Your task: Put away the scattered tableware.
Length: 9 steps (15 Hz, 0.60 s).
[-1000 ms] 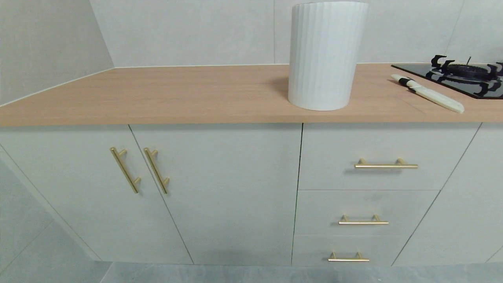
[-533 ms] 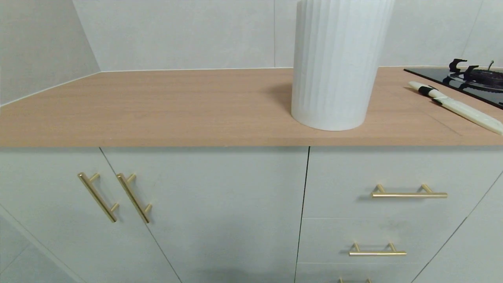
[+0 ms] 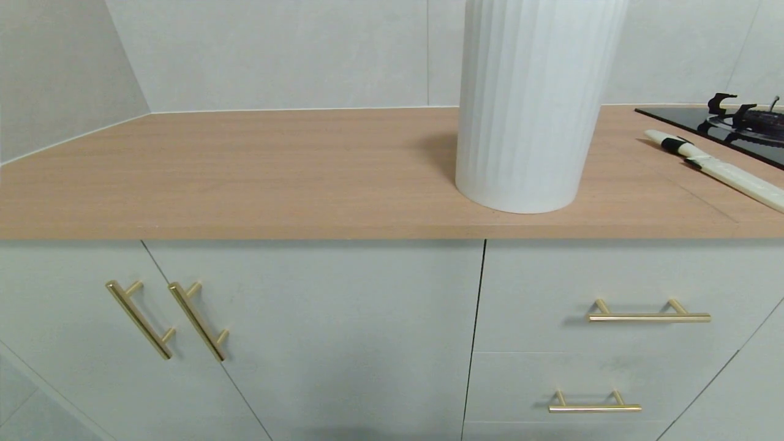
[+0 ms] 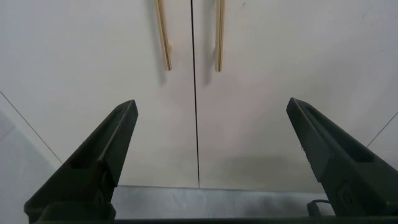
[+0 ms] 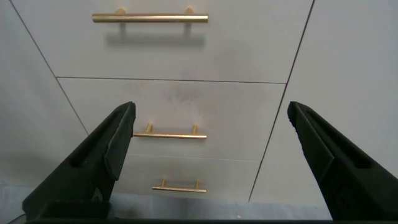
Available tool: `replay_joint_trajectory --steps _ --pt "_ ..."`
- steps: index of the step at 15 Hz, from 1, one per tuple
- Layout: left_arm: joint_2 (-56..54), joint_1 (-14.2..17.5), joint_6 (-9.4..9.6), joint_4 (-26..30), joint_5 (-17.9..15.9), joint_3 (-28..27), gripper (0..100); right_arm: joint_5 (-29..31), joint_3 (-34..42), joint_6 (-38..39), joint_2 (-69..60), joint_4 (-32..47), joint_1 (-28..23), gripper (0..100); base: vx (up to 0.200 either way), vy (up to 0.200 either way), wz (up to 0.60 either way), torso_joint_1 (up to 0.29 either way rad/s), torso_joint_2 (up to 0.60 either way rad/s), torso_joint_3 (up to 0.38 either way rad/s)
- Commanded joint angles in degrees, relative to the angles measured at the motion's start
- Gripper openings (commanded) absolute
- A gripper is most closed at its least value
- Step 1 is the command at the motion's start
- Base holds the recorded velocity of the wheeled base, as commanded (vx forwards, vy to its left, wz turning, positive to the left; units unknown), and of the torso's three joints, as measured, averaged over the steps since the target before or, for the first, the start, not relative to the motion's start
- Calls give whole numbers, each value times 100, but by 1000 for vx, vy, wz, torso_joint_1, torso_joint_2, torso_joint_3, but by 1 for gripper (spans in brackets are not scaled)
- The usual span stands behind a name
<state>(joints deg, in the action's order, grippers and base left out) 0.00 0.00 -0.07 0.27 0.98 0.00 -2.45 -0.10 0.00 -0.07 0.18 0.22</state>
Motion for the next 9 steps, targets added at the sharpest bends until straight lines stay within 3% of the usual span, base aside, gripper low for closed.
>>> replay_joint_trajectory --steps 1,2,5,9 --pt "0 0 -1 0 -1 0 100 -1 1 0 7 -1 4 100 0 0 0 0 0 0" --pt "0 0 -1 0 -1 0 100 -1 1 0 7 -1 4 100 0 0 0 0 0 0" --pt "0 0 -1 0 -1 0 100 -1 1 0 7 -1 4 100 0 0 -600 1 2 -4" --pt "0 0 -1 0 -1 0 100 -1 1 0 7 -1 4 100 0 0 0 0 0 0"
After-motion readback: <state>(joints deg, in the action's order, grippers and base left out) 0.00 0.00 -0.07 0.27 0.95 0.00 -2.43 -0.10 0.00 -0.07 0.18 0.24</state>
